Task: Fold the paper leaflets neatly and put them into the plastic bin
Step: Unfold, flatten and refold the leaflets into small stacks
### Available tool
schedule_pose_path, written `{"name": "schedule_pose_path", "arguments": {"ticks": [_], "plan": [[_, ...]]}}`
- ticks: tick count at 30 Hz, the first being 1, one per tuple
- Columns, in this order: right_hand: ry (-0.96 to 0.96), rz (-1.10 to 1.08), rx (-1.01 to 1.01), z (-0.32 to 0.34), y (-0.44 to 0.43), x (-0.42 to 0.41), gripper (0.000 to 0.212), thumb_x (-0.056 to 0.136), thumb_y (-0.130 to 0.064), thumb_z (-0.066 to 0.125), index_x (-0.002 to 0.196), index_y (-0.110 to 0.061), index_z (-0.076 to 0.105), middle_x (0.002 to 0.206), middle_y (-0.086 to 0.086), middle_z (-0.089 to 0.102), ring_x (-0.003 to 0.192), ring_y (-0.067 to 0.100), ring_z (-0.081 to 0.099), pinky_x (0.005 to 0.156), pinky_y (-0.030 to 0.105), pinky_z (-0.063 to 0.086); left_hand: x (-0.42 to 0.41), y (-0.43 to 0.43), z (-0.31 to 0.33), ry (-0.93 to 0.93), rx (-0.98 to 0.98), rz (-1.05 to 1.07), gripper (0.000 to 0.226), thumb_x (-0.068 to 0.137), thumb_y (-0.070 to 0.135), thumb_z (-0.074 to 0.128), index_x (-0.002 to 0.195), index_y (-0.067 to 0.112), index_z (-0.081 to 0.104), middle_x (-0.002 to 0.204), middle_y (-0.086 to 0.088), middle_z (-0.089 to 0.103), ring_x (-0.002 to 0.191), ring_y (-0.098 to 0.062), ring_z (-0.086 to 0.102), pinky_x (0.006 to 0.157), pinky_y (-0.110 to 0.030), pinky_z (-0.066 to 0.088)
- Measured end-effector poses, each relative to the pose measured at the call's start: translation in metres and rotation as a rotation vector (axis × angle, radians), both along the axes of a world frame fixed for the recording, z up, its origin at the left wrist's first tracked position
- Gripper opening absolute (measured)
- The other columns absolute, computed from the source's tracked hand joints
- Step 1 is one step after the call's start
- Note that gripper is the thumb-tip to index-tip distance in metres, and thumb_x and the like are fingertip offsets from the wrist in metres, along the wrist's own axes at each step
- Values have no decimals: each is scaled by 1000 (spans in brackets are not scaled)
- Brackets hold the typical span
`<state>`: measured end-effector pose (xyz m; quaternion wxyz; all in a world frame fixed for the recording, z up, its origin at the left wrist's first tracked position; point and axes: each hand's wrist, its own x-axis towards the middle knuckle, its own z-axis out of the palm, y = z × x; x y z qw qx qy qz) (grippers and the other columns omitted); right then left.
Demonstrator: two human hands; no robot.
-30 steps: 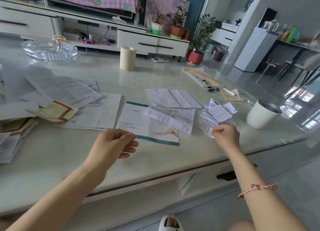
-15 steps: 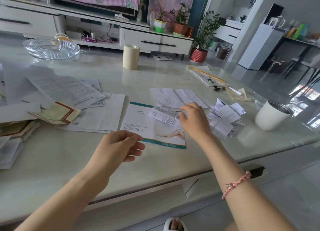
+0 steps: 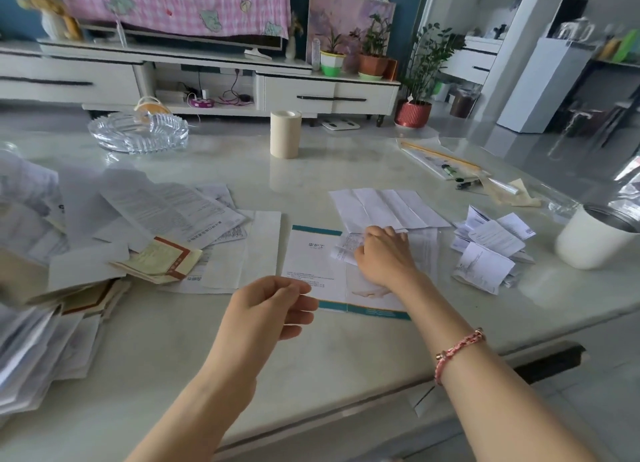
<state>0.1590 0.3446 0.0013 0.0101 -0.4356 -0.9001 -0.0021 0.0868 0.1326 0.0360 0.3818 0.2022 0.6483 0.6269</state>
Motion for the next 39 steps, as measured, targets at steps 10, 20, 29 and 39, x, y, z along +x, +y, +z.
{"name": "schedule_pose_path", "arguments": {"ticks": [10,20,29,39], "plan": [[151,50,-228,5,-3,9,48,100,-25,30,145,-9,32,159,1,2,143,21,17,112,32,20,0,-5,1,-20,-31,-33,22,94,7,47,83,9,66,68,-2,71,63,-15,63,65,-26,48],[183,96,101,5,-4,-2,42,97,-23,35,135,-7,40,144,4,37,130,24,31,102,32,21,-2,2,-5,-36,-39,-56,17,93,13,50,89,9,66,81,-5,73,68,-17,65,65,-26,49],[1427,99,-1004,82,-129,15,28,87,-1,52,108,-12,67,94,-7,68,88,10,64,79,15,49,-15,2,4,-416,126,-138,74,72,63,58,127,13,48,125,-12,60,112,-27,60,88,-41,50],[1342,-63,-1379,65,-159,19,25,82,6,50,95,-1,70,102,20,69,90,25,67,75,30,57,-26,-6,8,-521,476,-97,45,92,34,41,80,9,75,83,-14,72,70,-21,70,62,-34,58]]}}
